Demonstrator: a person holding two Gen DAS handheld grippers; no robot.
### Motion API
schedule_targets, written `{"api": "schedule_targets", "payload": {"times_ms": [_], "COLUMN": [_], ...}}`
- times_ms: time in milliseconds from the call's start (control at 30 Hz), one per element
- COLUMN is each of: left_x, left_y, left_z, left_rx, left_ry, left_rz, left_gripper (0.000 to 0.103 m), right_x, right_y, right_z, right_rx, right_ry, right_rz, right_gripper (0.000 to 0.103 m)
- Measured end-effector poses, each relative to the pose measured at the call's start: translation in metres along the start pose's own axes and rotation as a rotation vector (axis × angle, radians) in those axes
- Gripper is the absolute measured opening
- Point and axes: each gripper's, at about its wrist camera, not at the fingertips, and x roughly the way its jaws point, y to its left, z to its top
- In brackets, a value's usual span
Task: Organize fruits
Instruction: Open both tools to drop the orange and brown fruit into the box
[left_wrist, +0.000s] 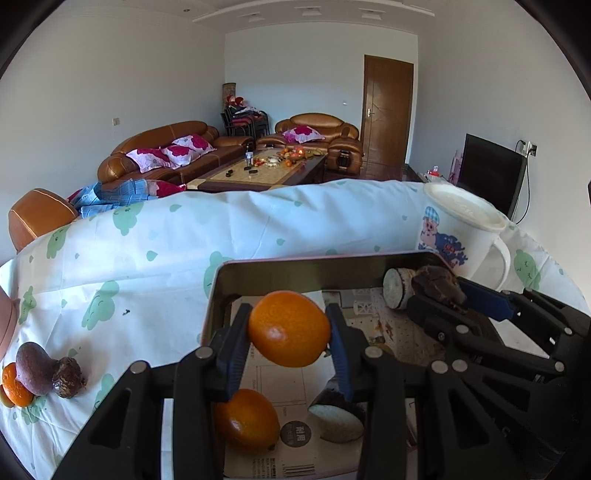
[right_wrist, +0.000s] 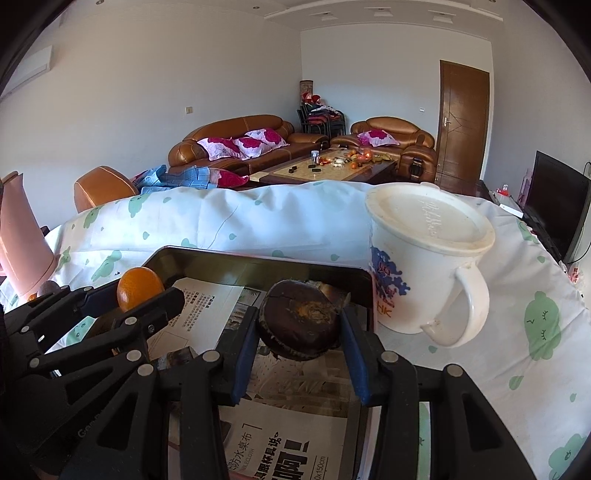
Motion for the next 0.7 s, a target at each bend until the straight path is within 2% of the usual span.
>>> {"api": "schedule_targets", "payload": {"times_ms": [300, 433, 533, 600, 700], "left_x": [0.008, 0.006, -0.005, -0.012, -0.022], "left_y": [0.003, 0.004, 0.002, 0.003, 0.012], "left_z": [-0.001, -0.002, -0.002, -0.003, -0.003], "left_rx": [-0.009, -0.012, 0.005, 0.007, -0.031], "left_ry": [0.052, 0.045, -0.012, -0.051, -0.097], "left_rz": [0.007, 0.058, 0.131, 0.172, 0.189], "left_gripper": [0.042, 0.045, 0.056, 0.071, 0.088], "right_x": [0.005, 0.006, 0.001, -0.002, -0.010], "right_y": [-0.001, 0.000, -0.003, -0.007, -0.012], "right_z": [0.000, 0.000, 0.000, 0.000, 0.000], "right_rx": [0.016, 0.021, 0.041, 0.066, 0.098], "right_ry": [0.034, 0.039, 0.021, 0.009, -0.035], "right_rz": [0.044, 0.049, 0.051, 0.067, 0.073], "right_gripper": [0.046, 0.051, 0.055, 0.058, 0.063]}}
